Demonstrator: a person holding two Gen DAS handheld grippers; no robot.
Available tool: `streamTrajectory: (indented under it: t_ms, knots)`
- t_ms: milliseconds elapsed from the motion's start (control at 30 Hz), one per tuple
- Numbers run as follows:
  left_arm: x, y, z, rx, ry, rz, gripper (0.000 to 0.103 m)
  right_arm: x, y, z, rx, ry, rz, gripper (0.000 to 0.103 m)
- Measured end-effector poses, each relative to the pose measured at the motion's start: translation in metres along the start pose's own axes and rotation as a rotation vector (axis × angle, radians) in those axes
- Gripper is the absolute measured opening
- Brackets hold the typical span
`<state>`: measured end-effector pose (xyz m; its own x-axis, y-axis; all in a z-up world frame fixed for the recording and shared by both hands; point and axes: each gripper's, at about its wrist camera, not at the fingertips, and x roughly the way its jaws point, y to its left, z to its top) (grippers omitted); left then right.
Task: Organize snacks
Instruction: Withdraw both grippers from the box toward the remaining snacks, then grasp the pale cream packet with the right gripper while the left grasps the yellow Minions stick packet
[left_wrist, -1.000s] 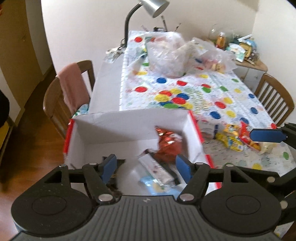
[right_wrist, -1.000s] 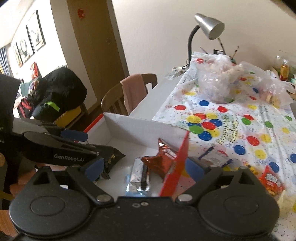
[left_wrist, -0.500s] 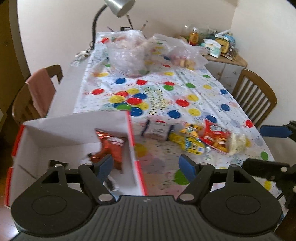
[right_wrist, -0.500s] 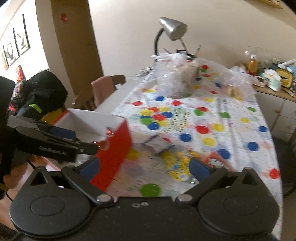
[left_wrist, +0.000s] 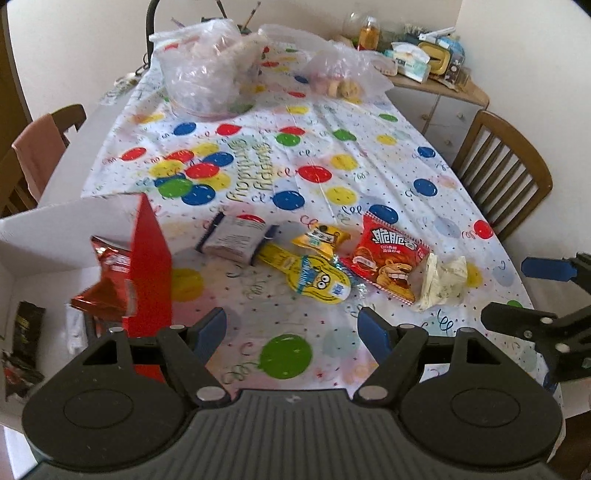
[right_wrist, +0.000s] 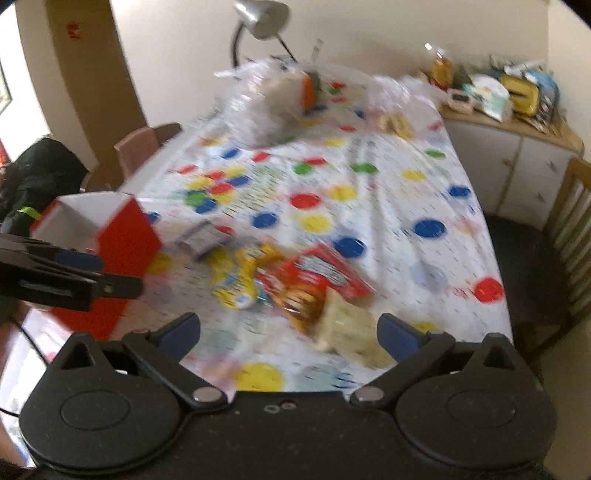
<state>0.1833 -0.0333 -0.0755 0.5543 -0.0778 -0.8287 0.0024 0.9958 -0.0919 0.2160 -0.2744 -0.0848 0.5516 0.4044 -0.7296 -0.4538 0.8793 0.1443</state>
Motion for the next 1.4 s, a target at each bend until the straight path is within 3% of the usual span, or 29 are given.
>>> streamTrajectory:
  t_ms: [167, 367, 633, 767, 900, 967, 1033, 1400]
  knots:
    - [0.018, -0.009, 0.003, -0.035, 0.046, 0.016, 0.078, 0.026, -0.016, -0.003, -0.110, 0.046, -0.006, 0.099]
    - [0.037, -0.008, 0.010, -0.109, 0.071, 0.065, 0.078, 0.055, -0.012, 0.002, -0.295, 0.105, 0.071, 0.099]
    - [0.077, 0.008, 0.031, -0.288, 0.154, 0.087, 0.078, 0.091, -0.005, 0.001, -0.444, 0.177, 0.076, 0.086]
    - [0.101, 0.015, 0.037, -0.394, 0.213, 0.066, 0.078, 0.100, -0.012, -0.003, -0.451, 0.210, 0.068, 0.079]
    - [0.122, 0.012, 0.040, -0.419, 0.242, 0.085, 0.078, 0.103, -0.017, -0.006, -0.457, 0.205, 0.064, 0.076]
    - [0.129, 0.013, 0.043, -0.447, 0.247, 0.085, 0.078, 0.103, -0.019, -0.006, -0.453, 0.198, 0.060, 0.070]
    - [0.135, 0.013, 0.045, -0.476, 0.244, 0.093, 0.078, 0.103, -0.023, -0.005, -0.440, 0.197, 0.059, 0.054]
    - [0.156, -0.001, 0.052, -0.454, 0.245, 0.154, 0.078, 0.099, -0.031, -0.005, -0.403, 0.190, 0.072, 0.045]
